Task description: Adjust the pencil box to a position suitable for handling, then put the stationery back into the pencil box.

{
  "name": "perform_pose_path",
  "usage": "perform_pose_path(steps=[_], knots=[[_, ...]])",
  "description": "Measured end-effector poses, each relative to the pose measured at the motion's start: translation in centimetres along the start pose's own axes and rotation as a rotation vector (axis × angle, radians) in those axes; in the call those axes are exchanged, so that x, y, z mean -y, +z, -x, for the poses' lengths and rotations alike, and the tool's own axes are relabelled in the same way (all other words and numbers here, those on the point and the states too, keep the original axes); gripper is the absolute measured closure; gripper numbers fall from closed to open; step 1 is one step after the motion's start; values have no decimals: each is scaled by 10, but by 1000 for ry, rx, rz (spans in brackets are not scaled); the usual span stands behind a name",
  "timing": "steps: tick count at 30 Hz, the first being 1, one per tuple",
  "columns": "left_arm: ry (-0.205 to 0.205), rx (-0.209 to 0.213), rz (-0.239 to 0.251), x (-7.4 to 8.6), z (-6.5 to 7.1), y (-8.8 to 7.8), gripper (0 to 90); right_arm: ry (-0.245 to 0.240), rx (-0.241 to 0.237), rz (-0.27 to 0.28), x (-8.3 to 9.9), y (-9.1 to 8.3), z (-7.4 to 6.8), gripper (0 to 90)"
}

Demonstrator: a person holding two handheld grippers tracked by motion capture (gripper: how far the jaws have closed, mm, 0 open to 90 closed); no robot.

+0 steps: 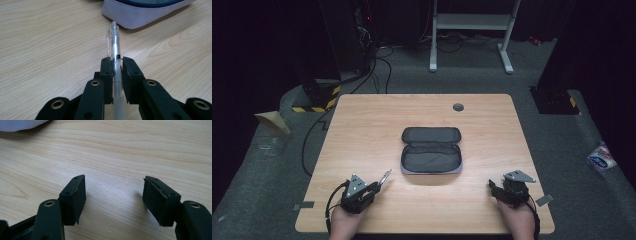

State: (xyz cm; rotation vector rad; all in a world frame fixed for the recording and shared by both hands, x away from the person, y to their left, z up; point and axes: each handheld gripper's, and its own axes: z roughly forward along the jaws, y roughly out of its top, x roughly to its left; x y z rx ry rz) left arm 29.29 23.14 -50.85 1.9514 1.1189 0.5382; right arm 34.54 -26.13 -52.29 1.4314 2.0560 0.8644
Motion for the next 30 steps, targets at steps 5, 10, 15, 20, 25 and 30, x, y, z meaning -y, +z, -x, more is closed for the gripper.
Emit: perform_pose_path(steps=[5,10,15,20,25,30], knots=[[9,2,9,-1,1,-1,791,1,0,2,0,0,0,349],[6,6,21,-3,3,-2,791,-2,3,0,0,0,0,349],[16,3,32,-5,1,-5,791,1,0,2,0,0,0,349],[11,16,38,-6,1,-5,791,1,-1,0,0,0,0,349],[17,22,53,-10,2,-7,791,4,-4,-1,0,0,0,350],[32,32,65,-18,2,-7,791,2,-4,3,0,0,1,351]])
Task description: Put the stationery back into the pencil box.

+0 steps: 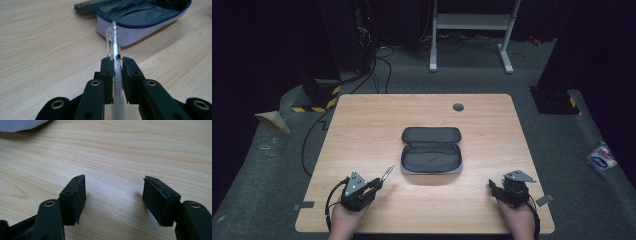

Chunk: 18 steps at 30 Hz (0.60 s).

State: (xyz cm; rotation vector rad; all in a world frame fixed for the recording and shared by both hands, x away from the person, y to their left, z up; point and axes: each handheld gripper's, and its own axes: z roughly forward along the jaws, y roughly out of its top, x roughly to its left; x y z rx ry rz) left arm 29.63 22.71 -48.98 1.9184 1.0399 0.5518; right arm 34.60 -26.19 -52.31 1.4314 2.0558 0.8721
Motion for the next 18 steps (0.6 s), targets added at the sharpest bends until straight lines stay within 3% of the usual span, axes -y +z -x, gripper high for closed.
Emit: perform_pose_path(steps=[18], knots=[[51,36,17,-39,11,8,791,-2,1,-3,0,0,-1,355]])
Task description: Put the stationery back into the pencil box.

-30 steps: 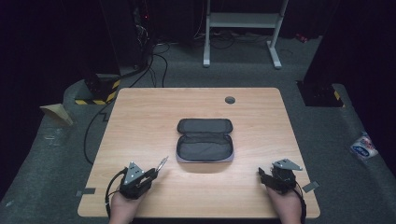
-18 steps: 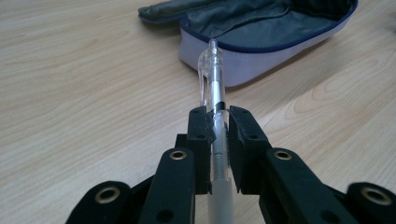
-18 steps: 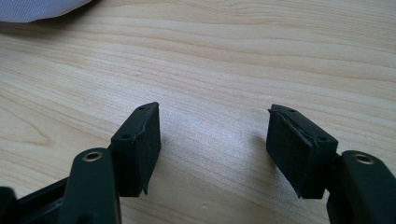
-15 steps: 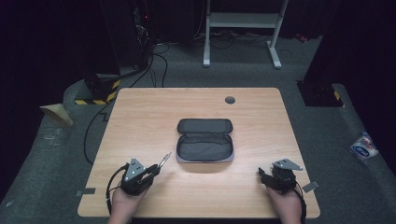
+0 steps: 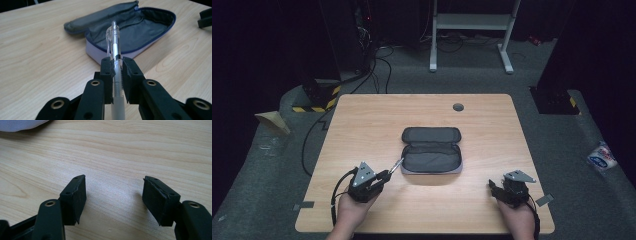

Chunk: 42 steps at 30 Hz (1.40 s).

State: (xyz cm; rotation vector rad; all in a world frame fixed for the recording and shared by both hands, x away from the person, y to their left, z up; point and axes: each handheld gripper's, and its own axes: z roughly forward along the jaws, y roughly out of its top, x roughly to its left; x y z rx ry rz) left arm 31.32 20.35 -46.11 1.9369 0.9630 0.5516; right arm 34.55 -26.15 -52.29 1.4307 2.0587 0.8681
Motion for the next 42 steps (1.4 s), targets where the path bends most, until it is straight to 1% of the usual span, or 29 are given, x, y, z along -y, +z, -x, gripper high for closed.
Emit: perform_pose_path(steps=[2,6,12,17,19,22,23,26,29,31,34,35,37,38,41,42], knots=[[-4,-1,14,-5,-1,-1,792,0,2,0,0,0,0,355],[4,-5,29,-15,-3,-1,792,1,-2,3,0,0,0,355],[18,-2,29,-28,-7,1,792,1,-1,2,0,0,0,357],[41,16,19,-41,-8,8,792,0,-2,3,0,0,0,357],[33,39,24,-45,-9,12,792,1,-2,-1,0,0,0,357],[33,46,27,-50,-9,18,791,0,-4,-1,0,0,0,357],[30,51,26,-51,-8,20,792,-1,-3,-1,0,0,0,357],[37,59,21,-55,-5,27,792,-1,-3,-1,0,0,0,357],[51,75,13,-60,-1,34,792,6,-10,1,0,0,1,357],[63,83,5,-63,2,39,792,-5,-9,4,0,0,1,357],[57,97,7,-66,5,46,792,3,-8,2,0,0,0,357],[62,100,4,-68,5,48,792,1,-7,3,0,0,1,357],[61,112,7,-70,8,53,792,-3,-9,4,0,0,1,357],[68,114,7,-71,9,55,792,-3,-8,4,0,1,1,357],[72,122,10,-75,13,61,792,-1,-9,3,0,0,1,358],[81,124,4,-77,14,63,792,-1,-10,3,0,0,1,358]])
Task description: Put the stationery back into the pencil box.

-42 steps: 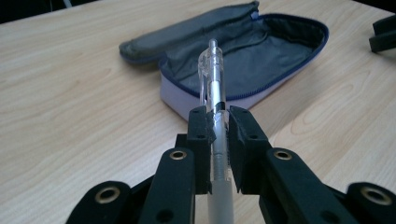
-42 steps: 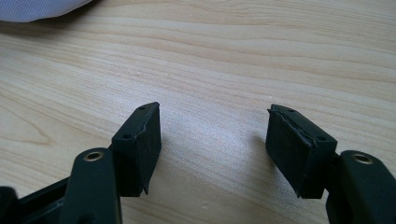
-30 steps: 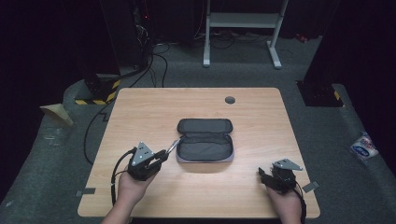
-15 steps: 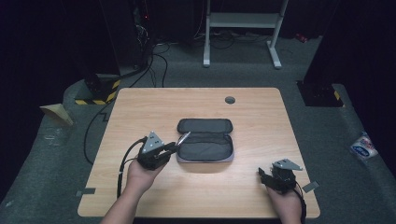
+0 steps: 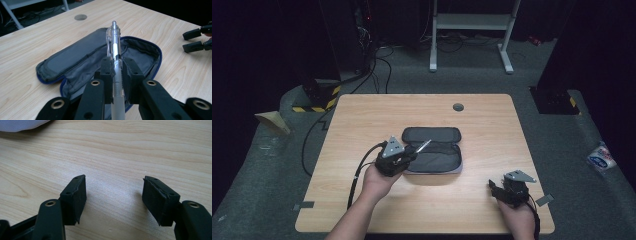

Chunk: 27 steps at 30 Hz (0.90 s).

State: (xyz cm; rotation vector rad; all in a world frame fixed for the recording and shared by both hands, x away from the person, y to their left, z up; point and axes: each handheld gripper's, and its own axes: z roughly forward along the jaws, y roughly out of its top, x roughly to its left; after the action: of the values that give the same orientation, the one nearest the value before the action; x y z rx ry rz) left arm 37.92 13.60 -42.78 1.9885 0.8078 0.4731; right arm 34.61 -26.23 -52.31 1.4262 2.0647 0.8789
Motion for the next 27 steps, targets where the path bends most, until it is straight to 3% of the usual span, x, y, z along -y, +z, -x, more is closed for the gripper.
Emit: perform_pose_path(steps=[11,19,24,27], knots=[[1,30,-3,-7,-1,21,792,-2,-3,1,0,0,0,357],[33,49,-10,-15,0,36,792,-2,-3,1,0,0,0,359],[13,72,0,-18,-1,44,792,-2,-4,1,0,0,0,359],[35,76,-8,-21,0,48,792,-2,-4,-2,0,0,0,360]])
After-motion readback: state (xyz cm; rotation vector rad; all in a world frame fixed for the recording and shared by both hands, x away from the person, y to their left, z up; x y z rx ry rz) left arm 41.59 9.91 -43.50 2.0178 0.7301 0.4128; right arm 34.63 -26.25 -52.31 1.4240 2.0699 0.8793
